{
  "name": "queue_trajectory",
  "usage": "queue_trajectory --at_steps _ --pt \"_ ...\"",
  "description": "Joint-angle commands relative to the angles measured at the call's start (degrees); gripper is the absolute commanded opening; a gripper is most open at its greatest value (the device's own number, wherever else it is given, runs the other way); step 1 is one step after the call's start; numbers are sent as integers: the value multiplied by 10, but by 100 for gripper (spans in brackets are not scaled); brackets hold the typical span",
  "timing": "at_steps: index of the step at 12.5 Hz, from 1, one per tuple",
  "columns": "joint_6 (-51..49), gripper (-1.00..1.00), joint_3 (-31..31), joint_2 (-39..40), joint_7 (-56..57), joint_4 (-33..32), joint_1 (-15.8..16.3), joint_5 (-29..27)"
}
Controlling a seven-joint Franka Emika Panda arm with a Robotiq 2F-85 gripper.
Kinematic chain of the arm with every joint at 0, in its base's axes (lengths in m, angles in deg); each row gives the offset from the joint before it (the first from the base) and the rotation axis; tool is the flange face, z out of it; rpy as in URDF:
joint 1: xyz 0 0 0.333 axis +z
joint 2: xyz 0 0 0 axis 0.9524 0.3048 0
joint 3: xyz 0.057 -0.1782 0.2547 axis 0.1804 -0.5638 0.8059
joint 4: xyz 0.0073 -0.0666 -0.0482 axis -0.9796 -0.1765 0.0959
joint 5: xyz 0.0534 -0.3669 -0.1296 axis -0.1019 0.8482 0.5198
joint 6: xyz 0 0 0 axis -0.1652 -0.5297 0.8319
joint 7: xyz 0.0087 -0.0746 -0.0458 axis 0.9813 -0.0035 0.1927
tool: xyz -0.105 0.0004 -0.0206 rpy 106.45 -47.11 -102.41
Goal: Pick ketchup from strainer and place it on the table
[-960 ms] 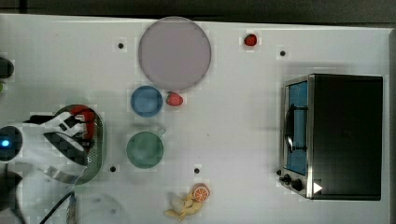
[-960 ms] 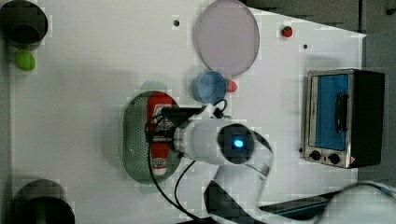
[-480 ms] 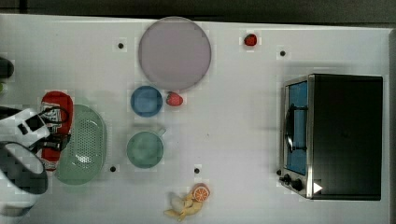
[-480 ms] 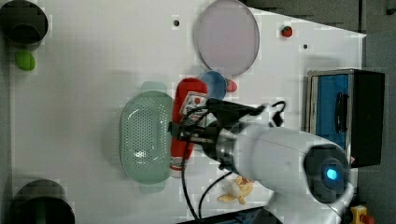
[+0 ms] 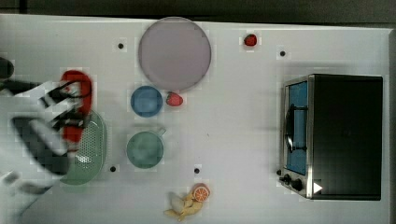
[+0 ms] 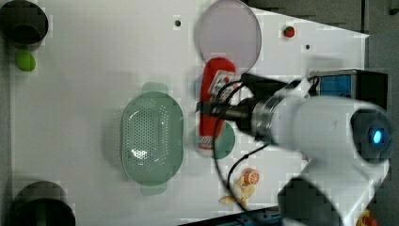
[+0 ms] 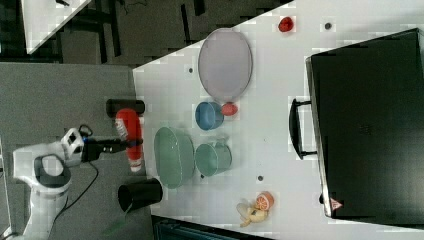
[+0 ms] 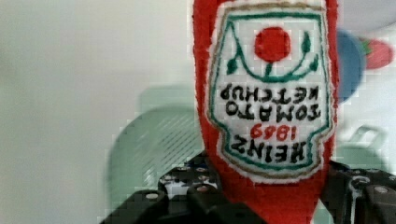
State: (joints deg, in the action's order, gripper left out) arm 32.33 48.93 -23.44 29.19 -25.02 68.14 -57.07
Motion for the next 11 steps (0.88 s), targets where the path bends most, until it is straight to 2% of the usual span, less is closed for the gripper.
queue_trajectory --at_steps 1,4,8,11 --pt "8 21 -67 -3 62 6 -91 -6" --pt "11 21 -114 -3 93 5 -121 -5" --pt "17 21 -164 -6 222 -14 -148 -6" --pt "76 21 -181 -20 258 -73 -169 -6"
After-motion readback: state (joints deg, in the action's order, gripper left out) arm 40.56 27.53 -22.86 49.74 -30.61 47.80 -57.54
